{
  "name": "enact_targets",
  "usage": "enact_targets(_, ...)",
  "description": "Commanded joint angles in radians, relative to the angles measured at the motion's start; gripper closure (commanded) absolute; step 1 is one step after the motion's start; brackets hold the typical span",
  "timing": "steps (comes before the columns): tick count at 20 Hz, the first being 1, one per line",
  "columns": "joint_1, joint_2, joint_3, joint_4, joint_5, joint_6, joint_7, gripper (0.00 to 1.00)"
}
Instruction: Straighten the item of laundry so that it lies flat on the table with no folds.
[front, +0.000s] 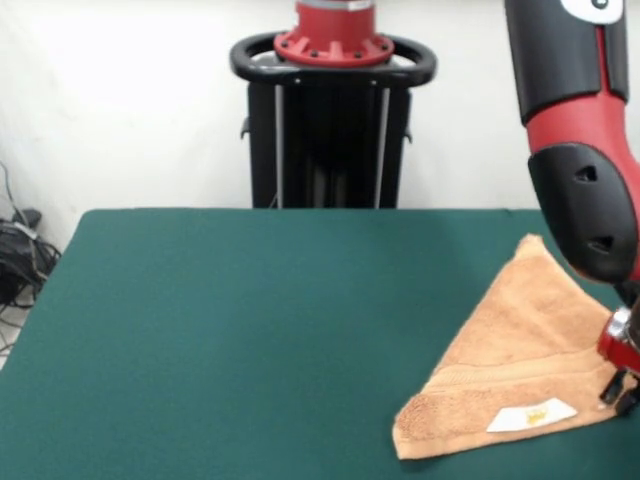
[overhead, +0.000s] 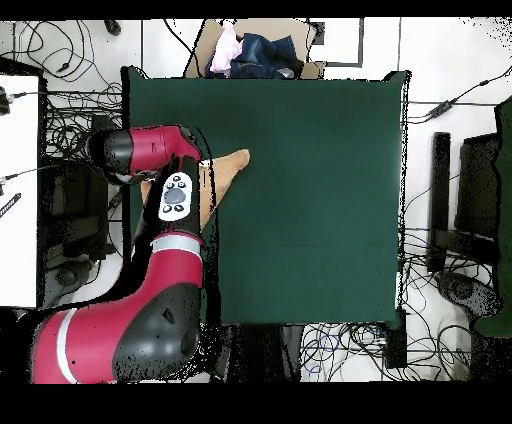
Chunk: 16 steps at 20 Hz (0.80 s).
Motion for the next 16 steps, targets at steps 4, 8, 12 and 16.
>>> enact_targets(4, -0.158, -0.24, 0.278, 0.524, -0.138, -1.102, 0.409, 1.0)
enact_targets(8, -0.22, -0.298, 0.362, 0.591, -0.11, -1.015, 0.31, 1.0)
enact_targets(12, -0.235, -0.473, 0.391, 0.722, -0.056, -0.908, 0.27, 1.0)
enact_targets(16, -0.251, -0.536, 0.418, 0.77, -0.01, -0.853, 0.246, 1.0)
